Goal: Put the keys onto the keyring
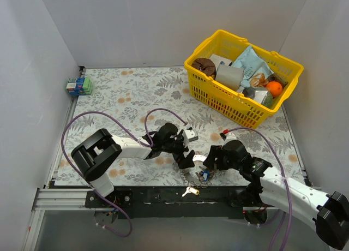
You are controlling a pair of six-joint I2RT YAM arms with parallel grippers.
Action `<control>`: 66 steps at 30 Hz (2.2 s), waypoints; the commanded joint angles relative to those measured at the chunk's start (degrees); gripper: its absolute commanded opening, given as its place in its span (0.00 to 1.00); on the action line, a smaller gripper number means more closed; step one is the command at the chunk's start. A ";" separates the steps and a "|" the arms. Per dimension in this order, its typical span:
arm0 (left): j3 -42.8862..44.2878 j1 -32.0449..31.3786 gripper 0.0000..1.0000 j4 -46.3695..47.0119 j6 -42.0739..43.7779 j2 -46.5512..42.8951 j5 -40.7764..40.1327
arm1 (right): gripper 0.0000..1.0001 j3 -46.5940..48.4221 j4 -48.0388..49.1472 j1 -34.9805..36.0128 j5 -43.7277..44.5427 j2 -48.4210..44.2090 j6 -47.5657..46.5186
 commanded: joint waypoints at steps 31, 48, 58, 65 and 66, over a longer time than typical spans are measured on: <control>1.58 -1.86 0.00 -2.19 -1.12 -1.28 9.52 | 0.82 10.26 2.00 -0.41 16.36 -0.91 -6.38; 13.45 -3.45 0.00 -13.26 1.95 12.97 -1.64 | 0.83 9.82 -3.02 -0.59 20.50 -7.06 -5.85; 14.68 -1.69 0.00 -15.20 1.87 15.43 -7.45 | 0.83 9.38 -3.55 -0.59 19.89 -7.06 -5.76; 15.12 0.94 0.00 -15.29 2.83 16.05 -7.36 | 0.83 9.03 -3.55 -0.59 19.36 -6.80 -5.85; 15.03 1.73 0.00 -15.29 2.83 16.05 -7.10 | 0.83 8.85 -3.46 -0.59 19.27 -6.89 -5.94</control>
